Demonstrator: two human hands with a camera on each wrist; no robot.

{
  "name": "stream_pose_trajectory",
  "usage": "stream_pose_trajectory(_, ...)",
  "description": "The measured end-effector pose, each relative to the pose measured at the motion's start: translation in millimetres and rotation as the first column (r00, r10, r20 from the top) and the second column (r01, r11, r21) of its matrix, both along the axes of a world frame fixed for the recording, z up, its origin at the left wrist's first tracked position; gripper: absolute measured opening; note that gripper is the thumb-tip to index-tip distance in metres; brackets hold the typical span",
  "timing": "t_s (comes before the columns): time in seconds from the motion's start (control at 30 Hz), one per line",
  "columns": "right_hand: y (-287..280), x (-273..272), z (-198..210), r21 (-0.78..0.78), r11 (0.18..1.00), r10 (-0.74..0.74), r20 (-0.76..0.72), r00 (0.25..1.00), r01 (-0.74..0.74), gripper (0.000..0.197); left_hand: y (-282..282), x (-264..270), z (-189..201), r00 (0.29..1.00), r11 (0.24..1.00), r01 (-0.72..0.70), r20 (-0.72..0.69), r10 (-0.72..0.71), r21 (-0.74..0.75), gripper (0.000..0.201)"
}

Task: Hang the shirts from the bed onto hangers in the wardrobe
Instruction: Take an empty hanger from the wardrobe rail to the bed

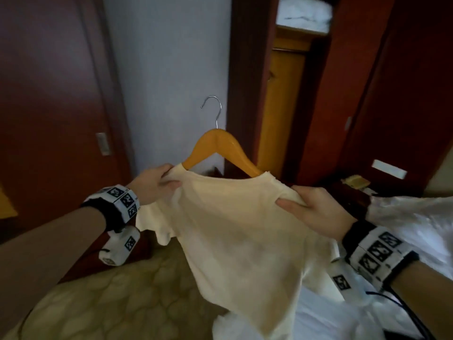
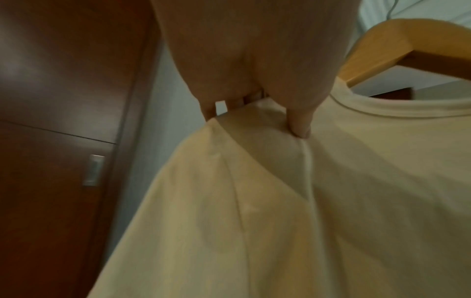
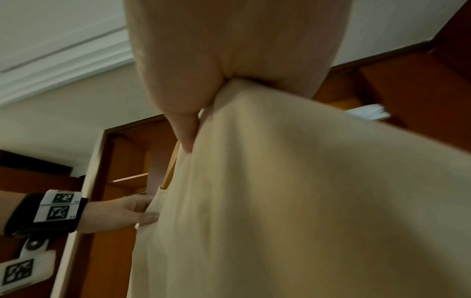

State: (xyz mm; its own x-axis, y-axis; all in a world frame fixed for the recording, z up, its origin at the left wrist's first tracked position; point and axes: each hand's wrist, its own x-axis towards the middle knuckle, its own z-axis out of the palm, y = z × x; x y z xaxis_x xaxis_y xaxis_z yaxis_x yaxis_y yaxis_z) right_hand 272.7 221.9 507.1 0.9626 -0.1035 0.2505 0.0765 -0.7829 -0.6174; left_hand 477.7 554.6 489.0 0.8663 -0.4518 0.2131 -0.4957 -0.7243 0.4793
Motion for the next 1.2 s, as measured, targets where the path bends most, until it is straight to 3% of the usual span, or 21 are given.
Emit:
stream_pose_trajectory(0.13, 86, 83, 5, -0.073, 0.992, 0.106, 0.046, 0.993, -0.102, 0.04, 122, 38, -7, 0.973, 0.976, -0.218, -0.074, 0.219, 0.021, 0.053)
stream_pose_trajectory(0.23, 163, 141, 11, -0.126, 0.976, 0.185, 0.08, 0.979, -0.175, 0.037, 210, 61, -11, 0.938, 0.936, -0.343, -0.023, 0.346, 0.082, 0.07)
stream_pose_trajectory(0.4, 295, 232, 20, -0.145, 0.95, 0.291, 0.096, 0.952, -0.276, 0.039, 326, 84, -3, 0.895, 0.882, -0.445, 0.071, 0.44, 0.157, 0.079)
stream_pose_trajectory(0.57, 422, 304, 27, -0.147, 0.92, 0.38, 0.124, 0.916, -0.362, 0.04, 406, 94, 10, 0.84, 0.792, -0.542, 0.143, 0.524, 0.28, 0.079)
stream_pose_trajectory(0.8, 576, 413, 23, -0.083, 0.883, 0.469, 0.092, 0.878, -0.463, 0.037, 512, 116, 5, 0.702, 0.658, -0.706, 0.138, 0.698, 0.261, 0.074)
stream_pose_trajectory(0.93, 656, 479, 23, -0.089, 0.859, 0.511, 0.099, 0.854, -0.504, 0.038, 580, 144, -9, 0.565, 0.526, -0.804, 0.08, 0.821, 0.279, 0.077)
stream_pose_trajectory(1.1, 751, 565, 49, -0.059, 0.833, 0.552, 0.065, 0.831, -0.549, 0.042, 657, 197, 29, 0.444, 0.377, -0.859, 0.136, 0.886, 0.347, 0.077)
stream_pose_trajectory(1.2, 806, 613, 70, -0.042, 0.825, 0.565, 0.058, 0.823, -0.563, 0.046, 699, 234, 55, 0.342, 0.28, -0.912, 0.177, 0.923, 0.3, 0.074)
